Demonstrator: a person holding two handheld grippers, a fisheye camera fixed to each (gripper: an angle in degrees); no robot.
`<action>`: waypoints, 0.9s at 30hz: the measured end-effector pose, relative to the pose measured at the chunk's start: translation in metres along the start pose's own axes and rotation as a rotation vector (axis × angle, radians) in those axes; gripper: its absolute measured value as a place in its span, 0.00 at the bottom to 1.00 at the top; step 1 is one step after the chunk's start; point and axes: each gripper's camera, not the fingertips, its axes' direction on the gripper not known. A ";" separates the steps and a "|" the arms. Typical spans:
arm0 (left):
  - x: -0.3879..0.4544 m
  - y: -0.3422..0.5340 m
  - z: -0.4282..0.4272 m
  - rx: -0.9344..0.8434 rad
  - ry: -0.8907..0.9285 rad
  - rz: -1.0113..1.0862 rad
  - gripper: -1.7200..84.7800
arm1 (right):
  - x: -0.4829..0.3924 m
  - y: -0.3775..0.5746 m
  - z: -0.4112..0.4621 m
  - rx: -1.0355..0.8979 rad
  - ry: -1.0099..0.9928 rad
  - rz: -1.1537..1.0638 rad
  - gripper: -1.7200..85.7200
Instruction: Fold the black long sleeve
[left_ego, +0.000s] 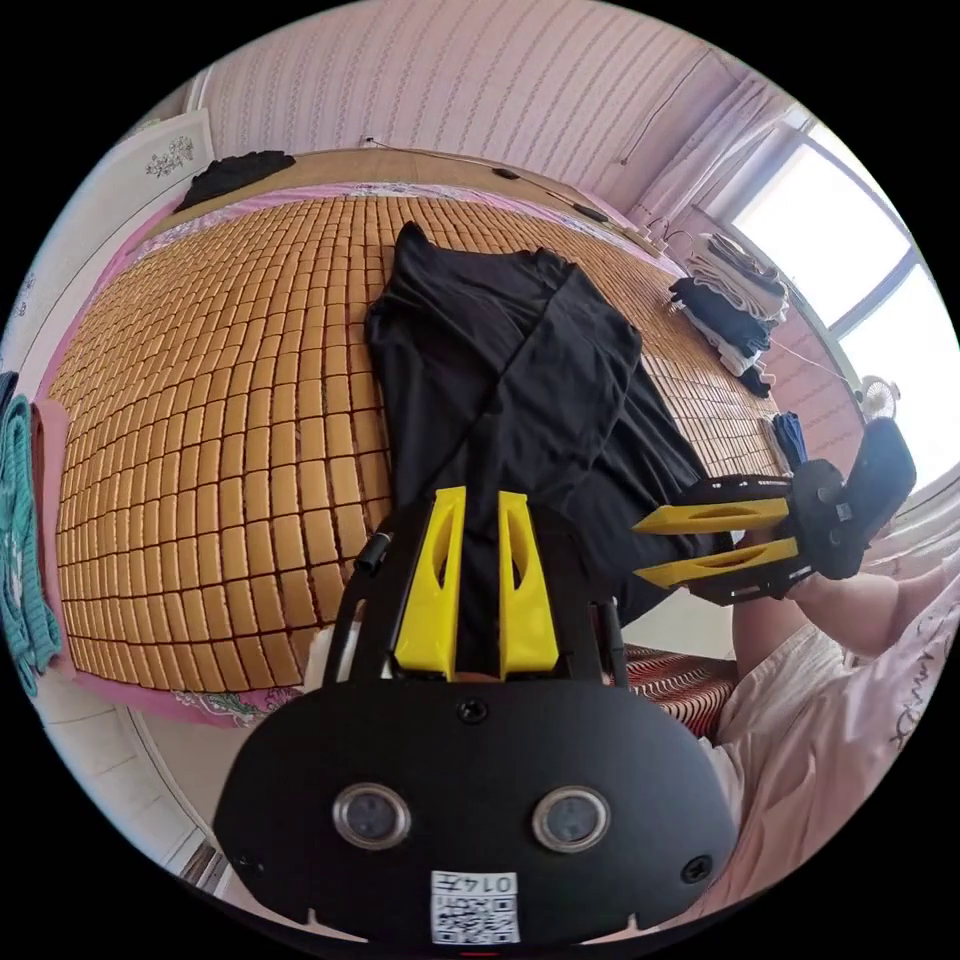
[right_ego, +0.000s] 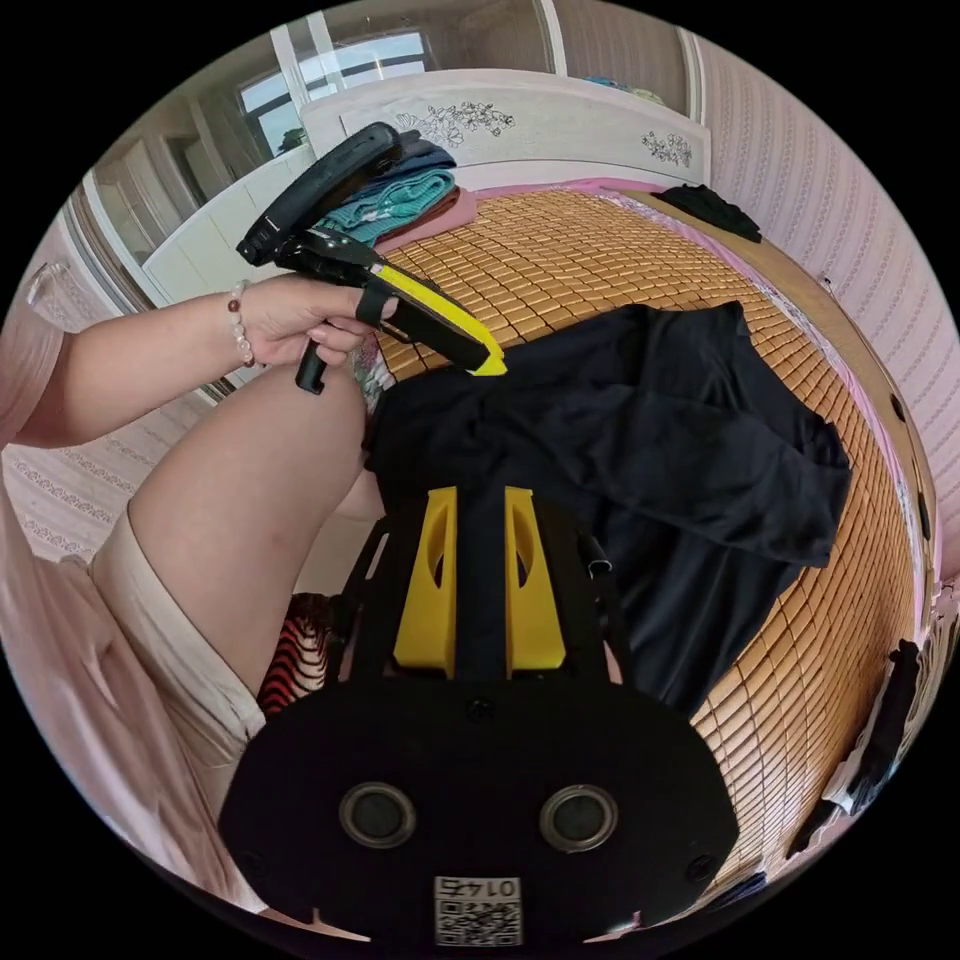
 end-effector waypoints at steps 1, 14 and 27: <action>0.002 -0.008 0.011 -0.026 -0.042 0.018 0.09 | -0.001 -0.017 0.007 0.006 0.009 0.000 0.12; -0.019 -0.005 -0.035 0.018 -0.002 0.059 0.01 | 0.027 -0.068 -0.009 0.086 -0.001 0.086 0.02; -0.087 -0.019 -0.029 -0.094 -0.016 -0.020 0.05 | 0.115 -0.041 -0.023 0.096 -0.038 0.085 0.10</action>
